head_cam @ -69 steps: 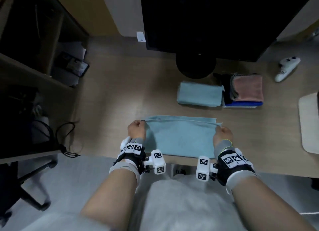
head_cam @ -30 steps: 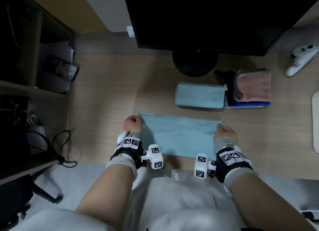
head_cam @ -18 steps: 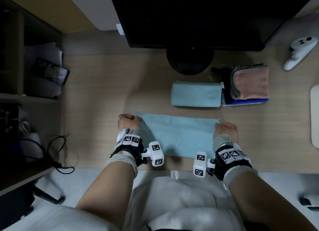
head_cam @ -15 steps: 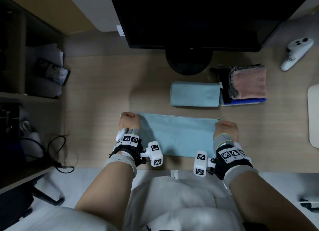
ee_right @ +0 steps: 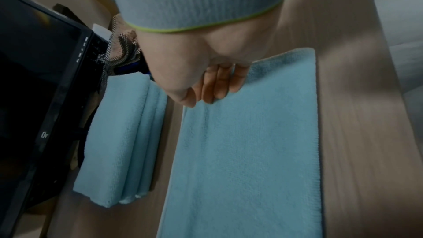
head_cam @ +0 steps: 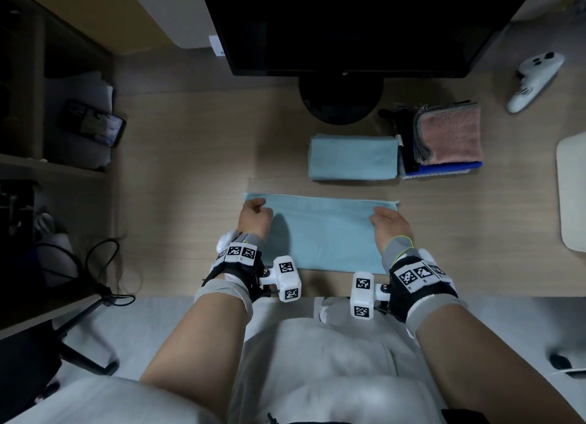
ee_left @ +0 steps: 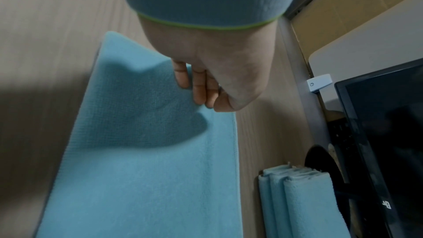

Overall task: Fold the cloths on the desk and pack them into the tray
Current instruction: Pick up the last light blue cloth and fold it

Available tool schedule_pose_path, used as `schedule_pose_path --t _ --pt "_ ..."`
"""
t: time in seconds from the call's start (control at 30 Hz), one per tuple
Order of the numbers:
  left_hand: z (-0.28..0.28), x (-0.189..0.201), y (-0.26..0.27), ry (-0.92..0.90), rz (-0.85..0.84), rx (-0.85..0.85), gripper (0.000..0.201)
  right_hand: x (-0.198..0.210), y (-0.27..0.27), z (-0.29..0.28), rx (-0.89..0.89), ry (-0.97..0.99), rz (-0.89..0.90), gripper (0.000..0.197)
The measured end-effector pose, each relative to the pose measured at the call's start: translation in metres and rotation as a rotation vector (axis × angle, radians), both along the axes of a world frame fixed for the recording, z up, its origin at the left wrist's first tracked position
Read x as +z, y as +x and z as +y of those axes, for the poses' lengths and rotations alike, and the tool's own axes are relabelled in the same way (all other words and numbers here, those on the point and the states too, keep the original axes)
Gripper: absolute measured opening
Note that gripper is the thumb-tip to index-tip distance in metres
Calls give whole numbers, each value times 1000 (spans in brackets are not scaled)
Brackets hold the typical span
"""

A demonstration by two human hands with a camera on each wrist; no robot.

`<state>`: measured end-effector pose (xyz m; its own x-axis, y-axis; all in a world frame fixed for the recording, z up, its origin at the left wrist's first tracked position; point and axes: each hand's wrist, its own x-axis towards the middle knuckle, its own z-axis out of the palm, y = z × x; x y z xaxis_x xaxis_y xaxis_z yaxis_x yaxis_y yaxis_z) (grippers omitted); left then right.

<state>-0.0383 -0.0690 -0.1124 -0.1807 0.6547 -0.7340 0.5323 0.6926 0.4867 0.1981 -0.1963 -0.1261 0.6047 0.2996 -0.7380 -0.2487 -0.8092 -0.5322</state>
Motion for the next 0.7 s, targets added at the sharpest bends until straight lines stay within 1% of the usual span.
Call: schedule_pose_path --t 0.07,0.17,0.23,0.27,0.33,0.4,0.5,0.53,0.6,0.67,0.7 --pt "5 -4 -3 -1 0 9 36 0 -3 10 -32 32 -2 31" --pt "13 -8 -6 -1 9 19 37 -5 1 21 -137 56 13 41" --pt "18 -8 -5 -7 4 17 38 -2 3 24 -105 42 36 43" --pt "22 -9 -5 -19 -1 11 38 -2 5 26 -78 21 5 44" --pt "29 -9 -4 -41 -34 17 38 2 4 29 -115 16 -16 46" --pt "30 -5 -5 -53 -90 46 41 6 3 29 -118 1 -45 54" --pt "25 6 -6 16 -160 124 43 14 2 20 -85 48 -97 61" --pt "21 9 -6 53 -164 139 40 16 1 18 -90 67 -98 59" --pt "12 12 -7 94 -171 171 29 22 -5 15 -114 117 -46 48" --pt "-9 16 -6 42 -211 189 16 28 -15 7 -134 144 60 29" --pt "-23 18 -3 3 -246 200 15 29 -22 2 -138 155 132 22"
